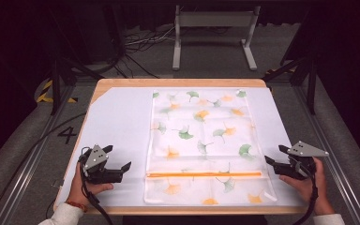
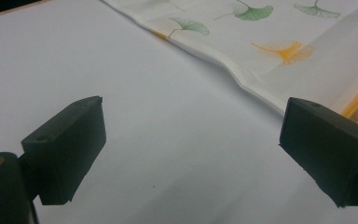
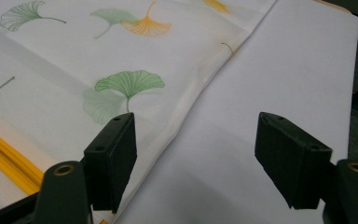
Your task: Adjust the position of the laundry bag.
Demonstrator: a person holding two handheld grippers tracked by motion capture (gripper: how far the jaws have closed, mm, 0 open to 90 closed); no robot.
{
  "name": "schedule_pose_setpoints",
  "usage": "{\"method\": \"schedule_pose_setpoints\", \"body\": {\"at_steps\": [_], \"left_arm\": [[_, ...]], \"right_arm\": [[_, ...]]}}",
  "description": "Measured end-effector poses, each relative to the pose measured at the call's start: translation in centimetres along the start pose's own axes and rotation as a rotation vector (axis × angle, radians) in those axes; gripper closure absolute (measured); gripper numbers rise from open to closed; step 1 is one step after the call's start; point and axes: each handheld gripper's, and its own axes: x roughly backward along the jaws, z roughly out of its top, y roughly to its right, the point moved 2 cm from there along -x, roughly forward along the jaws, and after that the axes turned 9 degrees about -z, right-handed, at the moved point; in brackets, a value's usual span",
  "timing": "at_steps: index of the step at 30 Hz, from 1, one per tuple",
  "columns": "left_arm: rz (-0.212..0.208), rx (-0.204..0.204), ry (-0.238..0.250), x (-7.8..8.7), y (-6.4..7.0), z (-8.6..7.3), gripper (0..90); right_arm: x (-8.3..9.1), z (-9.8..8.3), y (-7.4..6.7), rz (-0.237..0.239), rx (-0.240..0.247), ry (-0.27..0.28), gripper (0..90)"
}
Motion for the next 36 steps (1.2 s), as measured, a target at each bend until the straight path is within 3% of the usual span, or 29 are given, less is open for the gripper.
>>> {"method": "schedule_pose_setpoints", "body": {"at_steps": [4,9,14,18,23,25,28,30,32,36], "left_arm": [[0.012,0.004,-0.033,0.1,0.0,-0.1,10.6],[-0.025,0.022,-0.031,-0.3,0.0,-0.1,10.5],[-0.039,0.039,-0.076,-1.4,-0.1,0.3,10.1],[-0.072,0.052,-0.099,-2.8,-0.1,1.6,9.7],[-0.114,0.063,-0.145,-5.1,-0.4,3.0,9.8],[-0.127,0.079,-0.157,-6.0,-0.6,3.5,10.5],[-0.117,0.098,-0.179,-7.6,-1.2,4.0,14.5],[-0.133,0.12,-0.186,-8.4,-1.5,4.4,15.9],[-0.123,0.116,-0.215,-9.2,-1.4,4.5,19.4],[-0.15,0.121,-0.245,-10.3,-1.2,4.7,25.9]], "right_arm": [[0.1,0.2,-0.1,0.005,0.001,0.008,30.3],[0.2,0.3,-0.5,0.01,0.014,0.003,30.4],[-0.1,0.5,-0.7,0.027,0.008,-0.004,33.1],[-0.6,1.0,-0.8,0.041,-0.015,-0.013,39.0],[-1.9,2.3,-1.0,0.028,0.005,-0.035,48.1],[-2.7,2.6,-0.9,0.038,-0.012,-0.049,51.0],[-3.8,3.1,-0.6,0.028,-0.029,-0.062,51.8],[-4.2,3.3,-0.4,0.037,-0.05,-0.062,51.7],[-4.9,3.4,-0.4,0.039,-0.069,-0.086,51.4],[-5.7,3.4,-0.5,0.042,-0.071,-0.109,48.4]]}}
